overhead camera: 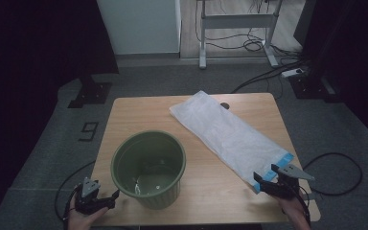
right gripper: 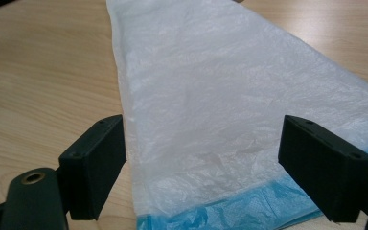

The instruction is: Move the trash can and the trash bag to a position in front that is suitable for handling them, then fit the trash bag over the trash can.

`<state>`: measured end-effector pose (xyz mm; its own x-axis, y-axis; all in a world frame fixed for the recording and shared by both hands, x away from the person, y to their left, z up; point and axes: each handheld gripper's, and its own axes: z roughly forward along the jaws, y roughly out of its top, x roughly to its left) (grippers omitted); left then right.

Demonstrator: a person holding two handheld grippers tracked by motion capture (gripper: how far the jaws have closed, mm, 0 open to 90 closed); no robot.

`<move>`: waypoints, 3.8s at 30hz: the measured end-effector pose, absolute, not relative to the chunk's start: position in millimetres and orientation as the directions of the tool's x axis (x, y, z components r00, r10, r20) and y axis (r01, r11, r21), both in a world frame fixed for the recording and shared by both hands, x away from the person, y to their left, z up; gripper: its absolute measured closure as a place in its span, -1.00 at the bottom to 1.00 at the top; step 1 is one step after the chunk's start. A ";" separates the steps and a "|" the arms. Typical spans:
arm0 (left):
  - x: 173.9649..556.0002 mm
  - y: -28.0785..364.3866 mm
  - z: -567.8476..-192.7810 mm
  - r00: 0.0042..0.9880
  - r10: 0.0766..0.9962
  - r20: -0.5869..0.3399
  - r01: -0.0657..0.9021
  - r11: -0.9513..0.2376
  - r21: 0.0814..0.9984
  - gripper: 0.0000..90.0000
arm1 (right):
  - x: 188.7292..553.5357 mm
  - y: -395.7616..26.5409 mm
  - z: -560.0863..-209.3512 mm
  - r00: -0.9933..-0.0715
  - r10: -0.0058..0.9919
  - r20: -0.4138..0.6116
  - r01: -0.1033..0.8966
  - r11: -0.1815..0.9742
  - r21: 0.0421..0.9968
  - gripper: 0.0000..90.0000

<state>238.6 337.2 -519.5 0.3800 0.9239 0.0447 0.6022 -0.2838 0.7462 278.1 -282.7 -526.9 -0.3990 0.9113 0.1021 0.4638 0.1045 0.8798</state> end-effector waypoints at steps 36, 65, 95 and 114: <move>220.6 265.5 -495.0 0.744 0.667 0.049 0.307 -0.405 0.861 -0.90 | 275.3 -276.5 -529.0 -0.376 0.924 0.073 0.457 0.116 0.882 -0.62; 272.0 174.9 -492.5 0.800 0.592 0.092 0.260 -0.482 0.837 -0.83 | 257.8 -287.8 -525.5 -0.361 0.930 0.062 0.444 0.114 0.889 -0.61; 263.8 247.8 -497.3 0.647 0.760 0.058 0.396 -0.400 0.827 -0.80 | 283.0 -231.7 -522.7 -0.394 0.919 -0.013 0.495 0.225 0.839 -0.56; 264.3 264.7 -503.6 0.619 0.785 0.028 0.434 -0.371 0.821 -0.78 | 307.2 -223.4 -546.7 -0.321 0.947 -0.017 0.645 0.232 0.728 0.31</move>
